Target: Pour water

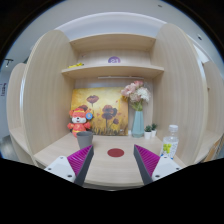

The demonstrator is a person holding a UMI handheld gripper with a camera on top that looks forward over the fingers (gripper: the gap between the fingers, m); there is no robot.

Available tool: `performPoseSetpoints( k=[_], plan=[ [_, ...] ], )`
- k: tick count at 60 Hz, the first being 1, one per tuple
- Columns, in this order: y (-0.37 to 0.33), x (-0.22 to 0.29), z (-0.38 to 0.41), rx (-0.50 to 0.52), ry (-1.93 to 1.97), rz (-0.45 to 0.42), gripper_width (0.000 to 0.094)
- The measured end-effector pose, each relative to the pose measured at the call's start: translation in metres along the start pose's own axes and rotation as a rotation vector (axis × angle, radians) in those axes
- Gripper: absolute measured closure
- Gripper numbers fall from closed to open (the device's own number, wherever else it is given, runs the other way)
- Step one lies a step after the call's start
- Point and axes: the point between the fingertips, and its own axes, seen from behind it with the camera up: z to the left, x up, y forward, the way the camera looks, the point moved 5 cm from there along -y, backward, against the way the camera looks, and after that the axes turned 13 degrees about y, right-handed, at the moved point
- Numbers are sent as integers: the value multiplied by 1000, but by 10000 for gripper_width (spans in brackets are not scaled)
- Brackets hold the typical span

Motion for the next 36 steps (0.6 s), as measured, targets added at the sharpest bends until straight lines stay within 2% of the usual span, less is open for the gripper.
performPoseSetpoints(
  k=[18, 27, 36],
  plan=[
    [3, -35, -116, -184, 11, 8, 106],
    [8, -31, -175, -272, -4, -21, 116],
    [33, -18, -212, -303, -14, -33, 119]
  ],
)
